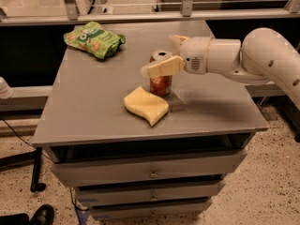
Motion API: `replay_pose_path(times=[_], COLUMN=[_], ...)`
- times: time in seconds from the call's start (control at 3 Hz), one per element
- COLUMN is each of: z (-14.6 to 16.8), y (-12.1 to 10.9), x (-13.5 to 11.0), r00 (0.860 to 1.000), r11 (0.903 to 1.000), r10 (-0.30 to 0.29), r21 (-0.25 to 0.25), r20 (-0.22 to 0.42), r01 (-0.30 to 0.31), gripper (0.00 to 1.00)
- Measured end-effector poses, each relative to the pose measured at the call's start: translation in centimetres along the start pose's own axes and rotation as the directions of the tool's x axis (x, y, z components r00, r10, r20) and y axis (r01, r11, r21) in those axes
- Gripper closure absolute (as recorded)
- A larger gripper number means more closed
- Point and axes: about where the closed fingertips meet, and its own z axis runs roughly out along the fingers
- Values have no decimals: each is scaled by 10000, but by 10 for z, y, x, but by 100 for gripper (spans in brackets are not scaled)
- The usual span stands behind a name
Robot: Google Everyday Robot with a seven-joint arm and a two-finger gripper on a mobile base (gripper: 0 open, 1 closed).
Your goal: Move coke can near sponge
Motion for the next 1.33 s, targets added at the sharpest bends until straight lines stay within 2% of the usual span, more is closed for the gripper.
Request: replay_pose_path(times=[0.33, 0.67, 1.0, 1.33], z=[-8, -40, -90, -96], y=[-12, -37, -58, -61], x=[-9, -27, -51, -63], r00=[9995, 9960, 9893, 9867], r11=[9995, 9959, 9881, 9854], r10=[-316, -888, -1460, -1619], r21=[13, 155, 481, 546], r20=[-46, -106, -8, 105], r01=[316, 889, 1458, 1611], gripper=[0, 0, 0, 0])
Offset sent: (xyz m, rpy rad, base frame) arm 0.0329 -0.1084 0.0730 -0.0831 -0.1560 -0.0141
